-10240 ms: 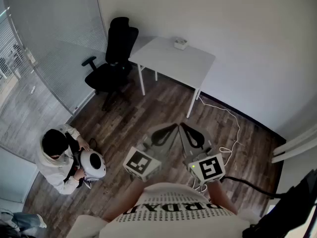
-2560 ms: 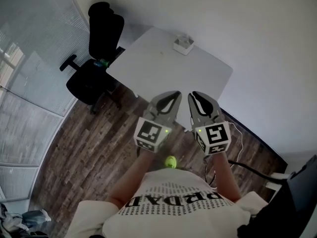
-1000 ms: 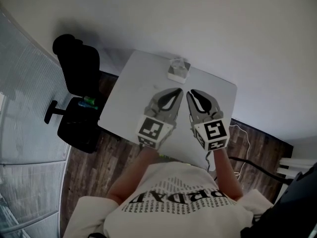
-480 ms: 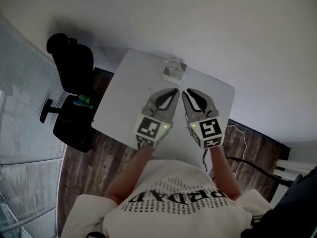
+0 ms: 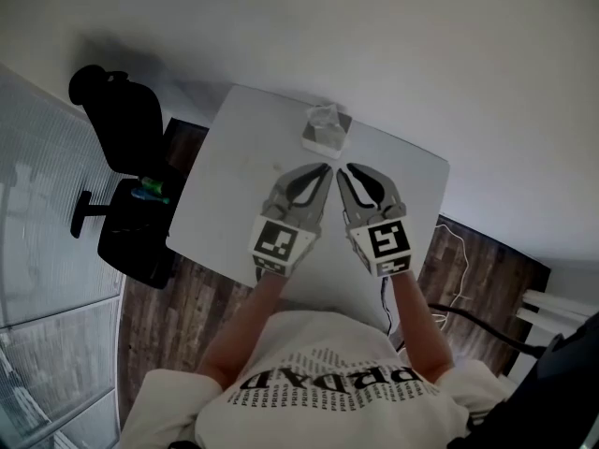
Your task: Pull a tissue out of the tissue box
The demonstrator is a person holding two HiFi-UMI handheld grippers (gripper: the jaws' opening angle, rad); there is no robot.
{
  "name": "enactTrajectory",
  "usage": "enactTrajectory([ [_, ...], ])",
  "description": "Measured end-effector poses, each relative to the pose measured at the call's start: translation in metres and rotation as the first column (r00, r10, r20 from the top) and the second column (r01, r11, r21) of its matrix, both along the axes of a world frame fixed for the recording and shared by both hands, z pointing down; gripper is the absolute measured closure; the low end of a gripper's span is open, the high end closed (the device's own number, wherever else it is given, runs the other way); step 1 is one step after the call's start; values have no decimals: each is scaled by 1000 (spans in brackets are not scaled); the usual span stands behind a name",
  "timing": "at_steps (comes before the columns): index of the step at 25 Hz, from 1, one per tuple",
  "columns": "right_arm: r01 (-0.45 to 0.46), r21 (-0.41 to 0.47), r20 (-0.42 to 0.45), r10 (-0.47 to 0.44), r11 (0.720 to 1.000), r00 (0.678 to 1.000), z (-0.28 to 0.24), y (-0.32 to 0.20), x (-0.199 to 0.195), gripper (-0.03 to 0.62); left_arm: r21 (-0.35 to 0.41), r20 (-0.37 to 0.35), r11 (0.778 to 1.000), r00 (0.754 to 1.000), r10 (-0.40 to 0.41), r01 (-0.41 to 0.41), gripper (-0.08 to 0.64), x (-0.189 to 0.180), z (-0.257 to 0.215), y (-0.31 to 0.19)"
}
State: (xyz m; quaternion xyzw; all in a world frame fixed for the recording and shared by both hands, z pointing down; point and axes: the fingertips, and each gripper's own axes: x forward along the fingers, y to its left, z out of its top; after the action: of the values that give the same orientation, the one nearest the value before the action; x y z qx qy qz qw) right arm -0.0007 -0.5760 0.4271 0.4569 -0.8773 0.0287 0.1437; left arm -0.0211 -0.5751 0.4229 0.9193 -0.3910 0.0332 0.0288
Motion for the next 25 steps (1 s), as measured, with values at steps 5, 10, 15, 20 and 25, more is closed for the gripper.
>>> enactTrajectory([
  [5,-14,-28,-2,14,1000,1000,23,-20,4,520,1,-5,1000,1000,-3,3,554,-3,21,-22],
  [10,-25,-64,-1,25,998,1000,50,-37,7,514,-12,4,1000,1000,-5,5,554,-1,43,-40],
  [15,-37,-115,-7,37,993,999,80,-51,11,503,2,-39,1000,999,-25,25,554,3,57,-54],
  [20,-35,-113,-10,34,993,999,99,-68,9,489,-18,-37,999,999,-35,34,554,3,79,-64],
  [25,-45,-143,-35,40,989,999,127,-82,11,457,-28,-60,998,996,-59,57,554,-1,92,-76],
])
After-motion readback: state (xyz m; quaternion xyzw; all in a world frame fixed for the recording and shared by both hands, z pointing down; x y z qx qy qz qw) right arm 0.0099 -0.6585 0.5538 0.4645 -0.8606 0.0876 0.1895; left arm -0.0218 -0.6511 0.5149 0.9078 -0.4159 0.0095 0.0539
